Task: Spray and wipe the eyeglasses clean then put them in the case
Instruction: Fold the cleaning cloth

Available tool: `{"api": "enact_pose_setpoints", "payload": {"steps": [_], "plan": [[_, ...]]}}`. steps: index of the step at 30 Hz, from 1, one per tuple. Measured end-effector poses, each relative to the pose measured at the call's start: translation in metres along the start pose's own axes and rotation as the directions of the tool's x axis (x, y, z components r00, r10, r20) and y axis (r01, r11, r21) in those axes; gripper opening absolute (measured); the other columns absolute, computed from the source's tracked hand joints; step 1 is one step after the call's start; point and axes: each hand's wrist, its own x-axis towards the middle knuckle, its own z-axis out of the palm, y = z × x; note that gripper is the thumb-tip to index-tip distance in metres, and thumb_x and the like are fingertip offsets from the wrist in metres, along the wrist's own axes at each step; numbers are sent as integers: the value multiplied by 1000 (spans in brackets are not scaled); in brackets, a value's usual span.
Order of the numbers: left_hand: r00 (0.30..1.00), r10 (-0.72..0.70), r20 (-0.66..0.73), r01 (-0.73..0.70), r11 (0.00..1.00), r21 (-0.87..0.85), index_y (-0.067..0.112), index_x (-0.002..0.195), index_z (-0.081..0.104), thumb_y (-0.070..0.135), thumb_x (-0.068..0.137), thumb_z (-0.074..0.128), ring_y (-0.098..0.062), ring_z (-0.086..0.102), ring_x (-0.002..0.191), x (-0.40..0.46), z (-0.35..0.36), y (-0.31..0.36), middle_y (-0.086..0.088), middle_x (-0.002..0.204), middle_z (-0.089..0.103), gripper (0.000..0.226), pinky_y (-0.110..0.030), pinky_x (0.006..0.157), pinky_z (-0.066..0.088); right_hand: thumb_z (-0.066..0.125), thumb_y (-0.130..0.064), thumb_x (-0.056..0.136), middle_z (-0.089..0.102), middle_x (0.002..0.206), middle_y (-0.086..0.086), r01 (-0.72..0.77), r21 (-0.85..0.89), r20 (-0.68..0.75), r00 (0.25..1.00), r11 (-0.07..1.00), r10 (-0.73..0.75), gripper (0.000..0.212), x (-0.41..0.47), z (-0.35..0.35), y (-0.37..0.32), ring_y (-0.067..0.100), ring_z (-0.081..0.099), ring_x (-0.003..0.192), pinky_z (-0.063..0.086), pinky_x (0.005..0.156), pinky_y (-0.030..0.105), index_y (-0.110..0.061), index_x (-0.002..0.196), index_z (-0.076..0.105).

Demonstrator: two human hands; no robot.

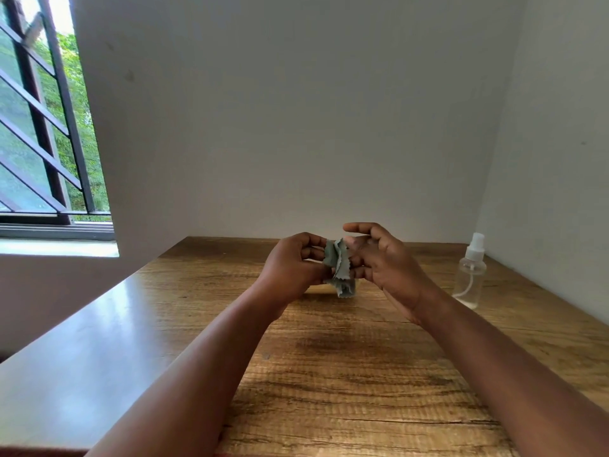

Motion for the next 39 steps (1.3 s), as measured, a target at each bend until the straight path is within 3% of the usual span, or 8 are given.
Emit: {"api": "enact_pose_setpoints", "payload": {"steps": [7,11,14,24,27,32,36,39], "plan": [[1000,-29,-3,29,999,-44,6,109,63,-8,85,64,-26,72,88,0,0,2,-15,100,72,28,-32,75,60,47,-34,101,70,108,13,0,28,1,1000,1000,0,30,0,0,-4,22,69,81,55,70,32,-14,123,49],[997,-61,-54,58,997,-50,10,106,65,12,94,61,-24,73,88,2,0,0,-11,96,73,12,-43,82,60,45,-37,100,70,110,8,36,-61,36,999,998,-34,34,-4,3,-6,19,71,82,57,72,29,-15,126,48],[998,-45,-54,43,998,-36,12,105,64,23,85,75,-22,73,87,2,-1,0,-9,93,74,25,-45,83,59,46,-46,93,69,109,10,73,-101,84,994,992,-65,45,-7,5,-8,19,71,90,58,77,30,-18,128,49],[993,-25,-114,22,1000,-22,10,104,63,9,82,76,-22,73,82,0,-6,-2,-11,92,74,25,-38,77,61,53,-61,82,67,115,1,96,-127,297,953,987,-54,65,-13,8,-8,16,69,103,56,87,35,-30,138,42],[991,-23,-133,14,998,-67,10,103,63,2,86,69,-23,73,80,3,-8,-2,-13,91,73,20,-35,71,60,51,-56,87,65,122,5,96,-116,202,977,989,-72,55,-10,9,-9,22,70,99,58,84,38,-26,133,46],[996,6,-85,-24,978,-209,7,111,61,0,87,67,-22,72,84,3,-7,3,-11,91,73,25,-34,71,59,58,-22,97,65,109,11,74,-218,-108,989,973,-100,22,0,-3,-3,18,68,87,58,73,33,-22,119,54],[997,70,-36,-79,936,-343,3,117,59,0,87,66,-22,71,90,1,-7,9,-13,96,72,31,-33,77,59,58,-23,97,68,100,15,-35,-162,-129,992,986,14,22,2,-7,0,21,65,84,56,75,36,-21,118,53],[994,104,-22,-104,913,-394,3,119,59,0,87,66,-22,71,90,0,-7,11,-13,97,73,33,-32,77,59,57,-27,97,70,100,14,-86,39,-61,994,996,88,23,3,-5,-2,19,65,83,55,74,35,-19,119,53]]}}
